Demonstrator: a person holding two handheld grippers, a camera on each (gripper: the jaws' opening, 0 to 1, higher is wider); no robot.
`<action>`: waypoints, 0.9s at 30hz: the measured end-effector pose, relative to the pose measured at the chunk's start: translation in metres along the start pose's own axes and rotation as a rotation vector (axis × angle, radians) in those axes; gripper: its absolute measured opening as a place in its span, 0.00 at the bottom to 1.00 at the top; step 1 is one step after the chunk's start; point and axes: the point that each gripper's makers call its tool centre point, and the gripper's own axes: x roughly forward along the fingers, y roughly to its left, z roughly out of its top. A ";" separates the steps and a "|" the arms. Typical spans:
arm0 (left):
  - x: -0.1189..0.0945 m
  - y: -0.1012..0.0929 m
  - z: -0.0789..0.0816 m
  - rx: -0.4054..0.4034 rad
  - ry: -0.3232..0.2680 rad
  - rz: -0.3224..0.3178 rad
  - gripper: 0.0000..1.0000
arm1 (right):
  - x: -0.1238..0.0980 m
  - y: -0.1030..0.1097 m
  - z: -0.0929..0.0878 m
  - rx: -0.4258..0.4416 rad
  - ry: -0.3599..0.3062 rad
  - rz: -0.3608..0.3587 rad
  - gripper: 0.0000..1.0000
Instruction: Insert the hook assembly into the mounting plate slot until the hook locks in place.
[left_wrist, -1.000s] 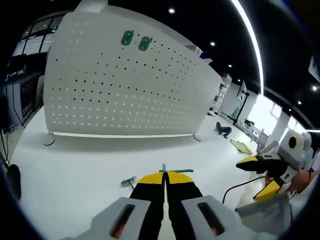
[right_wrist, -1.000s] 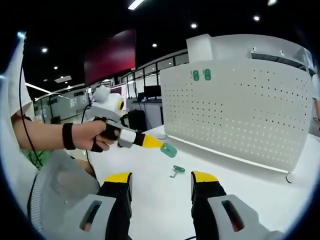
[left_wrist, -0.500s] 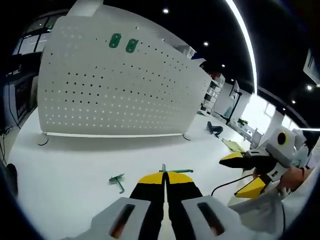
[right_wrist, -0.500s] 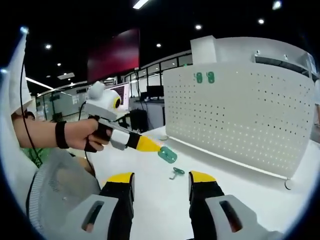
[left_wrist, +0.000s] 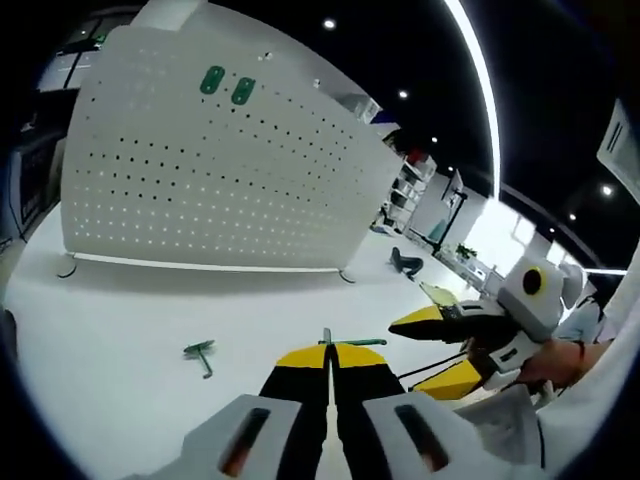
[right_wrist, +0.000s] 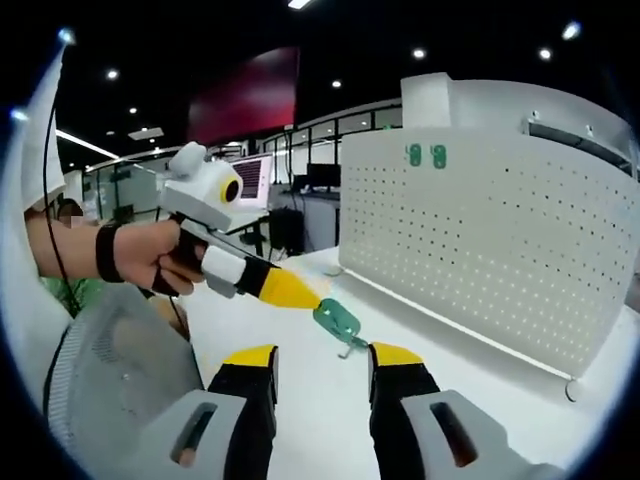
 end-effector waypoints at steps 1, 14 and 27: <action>0.000 -0.001 0.000 -0.003 0.001 -0.004 0.01 | 0.000 0.000 0.000 -0.005 0.003 0.005 0.32; -0.005 -0.014 -0.009 -0.005 0.017 -0.036 0.01 | 0.006 0.003 -0.002 -0.106 0.041 0.043 0.23; -0.008 -0.019 -0.015 -0.063 0.006 -0.072 0.01 | 0.012 0.009 -0.003 -0.192 0.070 0.069 0.15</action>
